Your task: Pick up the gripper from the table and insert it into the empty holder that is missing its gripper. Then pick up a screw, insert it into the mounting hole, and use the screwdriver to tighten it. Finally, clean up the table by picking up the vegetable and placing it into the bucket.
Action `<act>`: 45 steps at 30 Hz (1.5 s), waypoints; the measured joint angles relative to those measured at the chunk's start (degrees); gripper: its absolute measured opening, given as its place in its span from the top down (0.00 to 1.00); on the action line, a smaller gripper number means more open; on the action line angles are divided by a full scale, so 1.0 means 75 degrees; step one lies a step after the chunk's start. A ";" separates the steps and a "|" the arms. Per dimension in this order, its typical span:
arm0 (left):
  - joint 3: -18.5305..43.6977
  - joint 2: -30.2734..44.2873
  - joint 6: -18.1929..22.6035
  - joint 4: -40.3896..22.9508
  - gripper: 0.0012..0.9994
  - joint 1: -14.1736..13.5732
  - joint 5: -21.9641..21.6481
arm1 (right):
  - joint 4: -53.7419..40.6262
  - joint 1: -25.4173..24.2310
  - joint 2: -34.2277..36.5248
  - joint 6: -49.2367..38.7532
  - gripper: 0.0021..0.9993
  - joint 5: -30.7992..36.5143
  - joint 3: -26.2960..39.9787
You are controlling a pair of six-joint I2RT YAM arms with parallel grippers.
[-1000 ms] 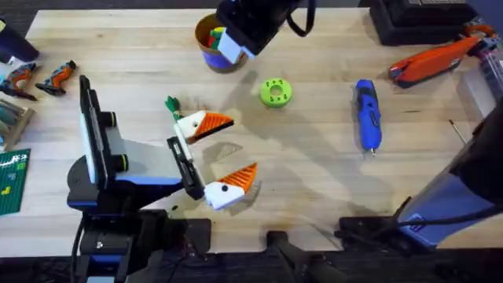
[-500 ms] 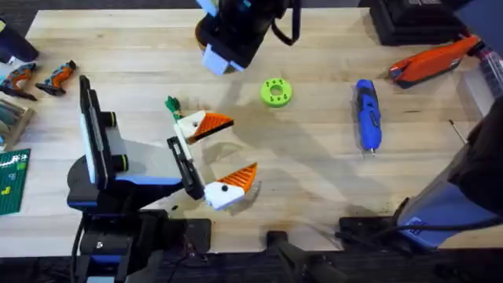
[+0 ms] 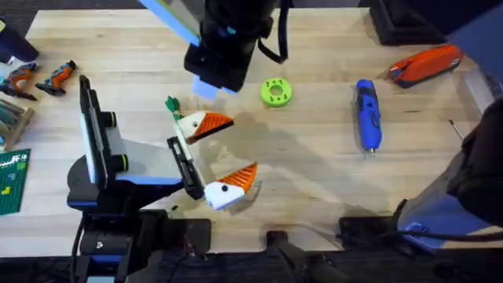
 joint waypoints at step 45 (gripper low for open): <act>0.0000 0.0000 0.0000 0.0000 0.01 0.0000 0.0000 | 0.1193 0.0462 -0.0940 -0.0083 1.00 -0.0514 -0.1533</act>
